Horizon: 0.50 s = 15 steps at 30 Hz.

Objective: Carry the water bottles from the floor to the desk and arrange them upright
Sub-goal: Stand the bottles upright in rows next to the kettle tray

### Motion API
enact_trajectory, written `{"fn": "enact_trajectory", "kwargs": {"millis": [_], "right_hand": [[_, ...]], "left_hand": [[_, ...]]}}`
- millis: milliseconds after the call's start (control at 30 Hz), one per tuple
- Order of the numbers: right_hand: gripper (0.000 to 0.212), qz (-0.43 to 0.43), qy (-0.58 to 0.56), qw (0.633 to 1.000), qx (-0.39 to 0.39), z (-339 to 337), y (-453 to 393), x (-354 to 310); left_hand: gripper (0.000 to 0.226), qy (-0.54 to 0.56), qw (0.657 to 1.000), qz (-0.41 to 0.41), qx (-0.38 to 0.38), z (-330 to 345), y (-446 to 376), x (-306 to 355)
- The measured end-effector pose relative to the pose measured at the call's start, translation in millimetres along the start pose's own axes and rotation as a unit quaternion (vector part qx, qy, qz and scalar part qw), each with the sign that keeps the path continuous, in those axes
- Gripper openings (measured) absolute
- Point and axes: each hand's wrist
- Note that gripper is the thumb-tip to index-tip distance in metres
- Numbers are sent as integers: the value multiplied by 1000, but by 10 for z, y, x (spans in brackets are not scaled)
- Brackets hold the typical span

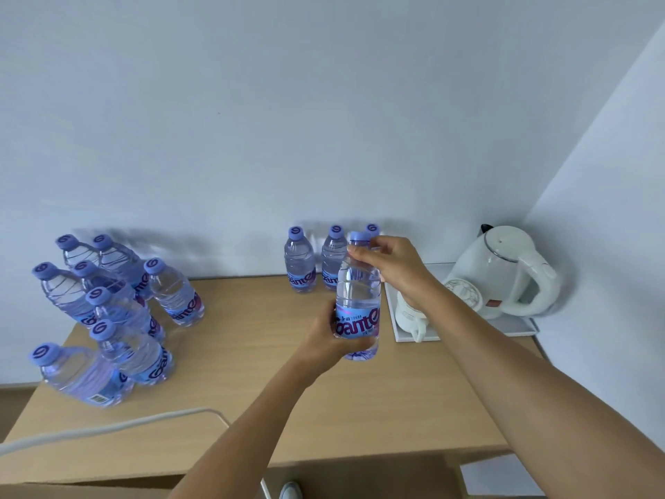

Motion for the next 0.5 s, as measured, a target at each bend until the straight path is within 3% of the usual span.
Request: {"fn": "enact_trajectory", "kwargs": {"millis": [100, 200, 367, 500], "right_hand": [[25, 3, -5, 1000, -4, -45, 24, 131], [22, -3, 28, 1000, -1, -60, 19, 263], [26, -4, 108, 994, 1, -98, -81, 497], [27, 7, 129, 992, 3, -117, -155, 651]], "left_hand": [[46, -25, 1000, -11, 13, 75, -62, -60], [20, -38, 999, -8, -13, 140, -180, -141], [31, -71, 997, -25, -7, 193, -465, -361], [61, -135, 986, -21, 96, 209, -699, -564]]}}
Point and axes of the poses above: each hand's wrist, its own y-axis away from the middle knuckle, its own z-axis out of the palm, x = y × z, and after that the axes turned 2 degrees about z, right-handed
